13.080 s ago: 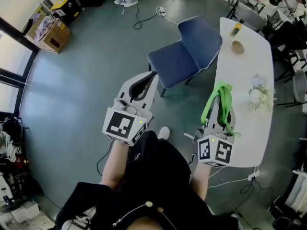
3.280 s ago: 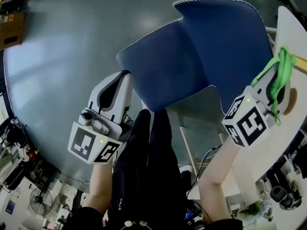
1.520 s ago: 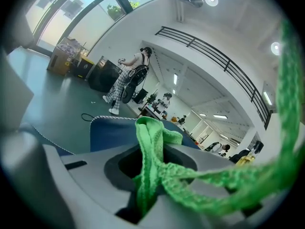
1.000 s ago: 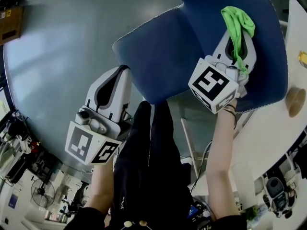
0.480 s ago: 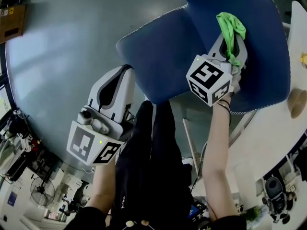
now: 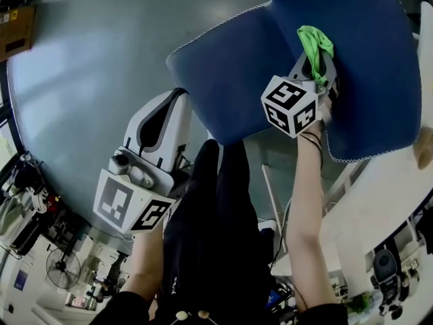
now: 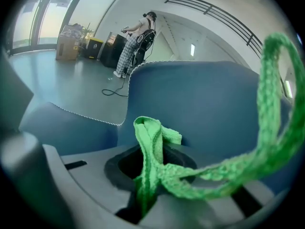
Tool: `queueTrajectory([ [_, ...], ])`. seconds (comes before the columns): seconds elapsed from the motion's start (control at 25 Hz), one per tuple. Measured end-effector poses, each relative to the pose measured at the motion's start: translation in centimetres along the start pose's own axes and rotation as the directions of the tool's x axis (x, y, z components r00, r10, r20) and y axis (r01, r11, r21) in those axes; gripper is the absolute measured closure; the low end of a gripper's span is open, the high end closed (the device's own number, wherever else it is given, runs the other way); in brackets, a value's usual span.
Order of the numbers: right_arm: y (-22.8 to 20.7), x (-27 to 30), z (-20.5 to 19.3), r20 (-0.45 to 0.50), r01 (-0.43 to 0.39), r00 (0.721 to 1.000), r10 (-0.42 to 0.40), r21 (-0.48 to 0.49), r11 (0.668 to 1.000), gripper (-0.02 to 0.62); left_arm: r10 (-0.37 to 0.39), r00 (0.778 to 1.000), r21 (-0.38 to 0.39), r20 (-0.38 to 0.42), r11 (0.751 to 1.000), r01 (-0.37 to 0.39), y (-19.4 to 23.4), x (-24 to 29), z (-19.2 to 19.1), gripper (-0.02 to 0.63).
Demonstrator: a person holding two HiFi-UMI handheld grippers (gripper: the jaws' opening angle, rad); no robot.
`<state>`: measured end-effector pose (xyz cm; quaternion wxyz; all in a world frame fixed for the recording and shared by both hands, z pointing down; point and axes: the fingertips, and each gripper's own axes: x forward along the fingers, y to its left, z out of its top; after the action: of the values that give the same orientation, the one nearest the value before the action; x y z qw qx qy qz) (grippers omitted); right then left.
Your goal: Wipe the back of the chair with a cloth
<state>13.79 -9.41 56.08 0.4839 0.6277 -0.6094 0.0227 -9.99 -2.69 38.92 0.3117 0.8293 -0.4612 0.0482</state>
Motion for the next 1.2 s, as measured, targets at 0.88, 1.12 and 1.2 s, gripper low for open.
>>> queueTrajectory([
  [0.88, 3.9, 3.0, -3.2, -0.063, -0.066, 0.996, 0.063, -0.050, 0.997, 0.551, 0.007, 1.000, -0.010, -0.026, 1.000, -0.008, 1.3, 0.4, -1.1, 0.604],
  [1.12, 5.4, 4.4, -4.0, -0.091, -0.102, 0.991, 0.098, -0.047, 0.994, 0.551, 0.014, 0.999, -0.010, -0.031, 1.000, -0.015, 2.0, 0.9, -1.3, 0.604],
  [1.2, 6.3, 4.8, -4.1, -0.104, -0.119, 0.988, 0.114, -0.045, 0.992, 0.551, 0.019, 0.999, -0.009, -0.033, 1.000, -0.019, 2.7, 0.7, -1.2, 0.604],
])
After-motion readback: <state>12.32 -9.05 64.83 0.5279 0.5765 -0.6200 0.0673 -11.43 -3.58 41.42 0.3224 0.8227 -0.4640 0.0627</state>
